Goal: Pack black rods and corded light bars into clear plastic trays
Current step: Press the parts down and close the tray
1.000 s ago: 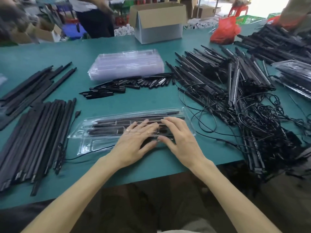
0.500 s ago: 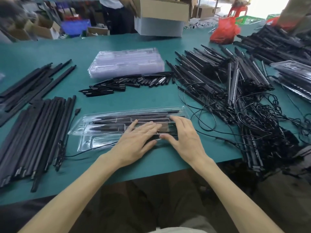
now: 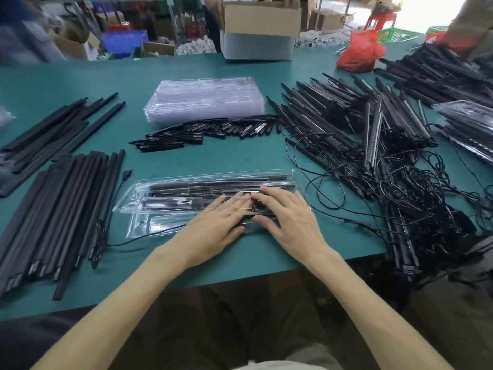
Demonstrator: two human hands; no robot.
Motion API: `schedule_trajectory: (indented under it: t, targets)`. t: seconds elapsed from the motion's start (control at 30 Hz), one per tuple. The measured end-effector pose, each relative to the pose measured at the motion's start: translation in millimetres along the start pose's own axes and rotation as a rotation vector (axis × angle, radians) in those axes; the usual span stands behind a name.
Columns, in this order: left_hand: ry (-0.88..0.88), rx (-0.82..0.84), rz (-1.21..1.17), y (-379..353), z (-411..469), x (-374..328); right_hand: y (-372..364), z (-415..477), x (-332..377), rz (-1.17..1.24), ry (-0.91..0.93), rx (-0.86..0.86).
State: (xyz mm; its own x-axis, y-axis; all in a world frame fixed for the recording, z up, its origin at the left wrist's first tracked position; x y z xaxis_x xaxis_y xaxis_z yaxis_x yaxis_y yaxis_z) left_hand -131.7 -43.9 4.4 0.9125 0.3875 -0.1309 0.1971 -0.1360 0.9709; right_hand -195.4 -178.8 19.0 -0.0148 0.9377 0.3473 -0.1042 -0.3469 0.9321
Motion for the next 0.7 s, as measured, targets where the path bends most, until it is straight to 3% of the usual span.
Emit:
schedule_trajectory:
  t: [0.23,0.57,0.7]
  targets:
    - [-0.001,-0.105,-0.078,7,-50,9,-2,0,2,0.004,-0.018,0.011]
    - [-0.001,-0.636,0.088,30,-137,31,-6,0,3,0.000,-0.016,0.047]
    - [0.132,-0.689,0.139,29,-145,50,-4,-1,4,0.004,-0.017,0.024]
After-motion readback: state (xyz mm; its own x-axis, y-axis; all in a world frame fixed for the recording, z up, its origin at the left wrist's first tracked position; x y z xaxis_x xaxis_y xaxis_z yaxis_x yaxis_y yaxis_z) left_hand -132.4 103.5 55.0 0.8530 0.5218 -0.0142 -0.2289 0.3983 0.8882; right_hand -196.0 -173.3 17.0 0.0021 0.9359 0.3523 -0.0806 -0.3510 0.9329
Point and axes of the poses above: each hand's wrist, its own z-axis towards the middle knuckle, its own y-axis out of the back of the hand, x = y × z, the point moved 8 cm from there along z, towards the middle knuckle, and after that the axes turned 15 degrees about x, right-handed, at the moved point
